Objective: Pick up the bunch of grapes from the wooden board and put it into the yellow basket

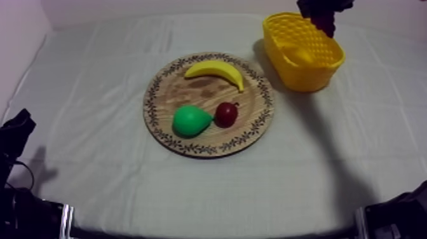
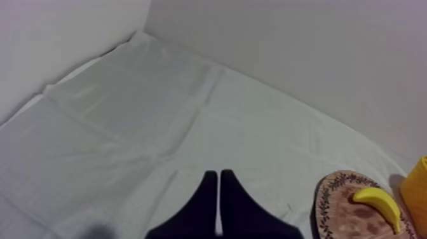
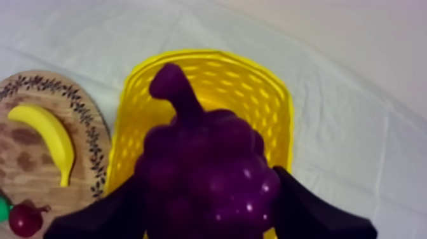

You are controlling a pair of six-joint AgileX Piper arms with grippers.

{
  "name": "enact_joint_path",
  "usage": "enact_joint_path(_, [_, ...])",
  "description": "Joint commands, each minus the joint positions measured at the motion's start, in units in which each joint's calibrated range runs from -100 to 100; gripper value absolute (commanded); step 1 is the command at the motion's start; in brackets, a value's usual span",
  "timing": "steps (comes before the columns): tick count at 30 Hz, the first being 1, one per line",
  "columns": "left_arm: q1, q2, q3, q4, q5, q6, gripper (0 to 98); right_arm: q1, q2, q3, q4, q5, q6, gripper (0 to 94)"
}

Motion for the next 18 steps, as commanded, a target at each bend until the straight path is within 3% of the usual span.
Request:
enact_joint_path(1, [0.02, -0.03, 0.02, -0.02, -0.01, 0.00, 0.1, 0.21, 2.48, -2.37, 0.13, -0.02, -0.21, 45.3])
enact_joint_path(18, [0.02, -0.03, 0.02, -0.02, -0.01, 0.00, 0.1, 1.02, 17.34, -8.04, 1.04, -4.28, -1.38, 44.8])
